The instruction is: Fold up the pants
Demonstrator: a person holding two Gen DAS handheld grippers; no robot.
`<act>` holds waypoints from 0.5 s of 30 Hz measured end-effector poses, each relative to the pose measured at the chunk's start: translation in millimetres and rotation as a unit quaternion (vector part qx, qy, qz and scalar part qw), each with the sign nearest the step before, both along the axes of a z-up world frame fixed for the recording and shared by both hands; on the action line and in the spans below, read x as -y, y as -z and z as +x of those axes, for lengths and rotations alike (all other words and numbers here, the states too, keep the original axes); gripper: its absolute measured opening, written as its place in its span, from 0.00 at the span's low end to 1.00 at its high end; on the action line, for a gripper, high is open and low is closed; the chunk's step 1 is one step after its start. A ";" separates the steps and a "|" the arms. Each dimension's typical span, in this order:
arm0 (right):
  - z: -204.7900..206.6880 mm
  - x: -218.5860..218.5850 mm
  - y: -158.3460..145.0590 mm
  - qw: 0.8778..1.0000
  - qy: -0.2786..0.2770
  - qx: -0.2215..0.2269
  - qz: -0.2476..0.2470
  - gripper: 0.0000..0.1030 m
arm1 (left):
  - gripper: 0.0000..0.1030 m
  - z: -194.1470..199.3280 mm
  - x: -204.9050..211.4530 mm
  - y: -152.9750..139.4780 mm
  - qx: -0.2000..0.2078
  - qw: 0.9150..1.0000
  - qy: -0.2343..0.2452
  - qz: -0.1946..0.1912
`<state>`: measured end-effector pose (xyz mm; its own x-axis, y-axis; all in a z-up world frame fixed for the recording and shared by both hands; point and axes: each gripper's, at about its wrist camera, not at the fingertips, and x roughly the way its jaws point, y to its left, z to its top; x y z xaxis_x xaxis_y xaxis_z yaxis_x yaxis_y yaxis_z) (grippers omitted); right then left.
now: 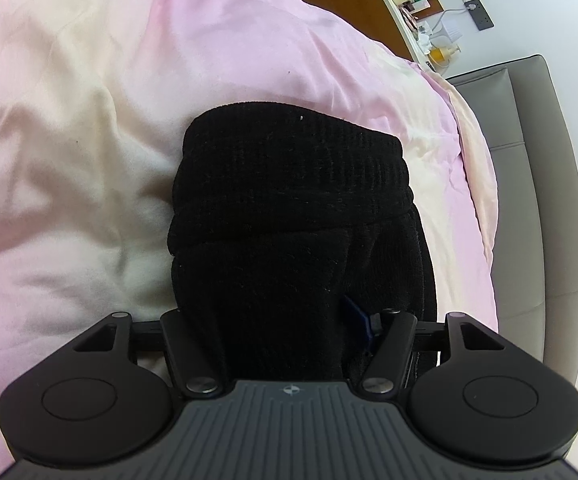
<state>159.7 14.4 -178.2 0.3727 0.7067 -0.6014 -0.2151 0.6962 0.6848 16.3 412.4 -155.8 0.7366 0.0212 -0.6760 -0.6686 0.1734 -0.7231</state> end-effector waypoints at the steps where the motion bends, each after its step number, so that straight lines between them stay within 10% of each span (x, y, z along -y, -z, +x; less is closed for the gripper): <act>1: -1.7 4.5 -3.1 1.000 -0.003 -0.003 0.020 0.09 | 0.68 -0.8 -0.3 0.2 0.002 1.000 -0.001 -0.002; 5: -23.4 18.3 -10.2 0.998 -0.041 -0.002 0.057 0.33 | 0.69 -0.5 -0.1 0.7 0.001 1.000 -0.003 -0.004; 10: -47.0 11.5 23.1 0.997 -0.070 -0.046 0.000 0.33 | 0.70 -0.6 1.0 0.0 0.000 1.000 -0.003 -0.003; 15: -41.5 6.7 50.7 0.997 -0.010 -0.063 0.052 0.32 | 0.70 -2.2 1.3 -0.6 0.000 1.000 -0.002 -0.006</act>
<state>118.2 7.7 -228.9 0.2848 0.7739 -0.5656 -0.1354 0.6166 0.7755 14.1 411.1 -155.3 0.7365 0.0158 -0.6762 -0.6693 0.1612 -0.7253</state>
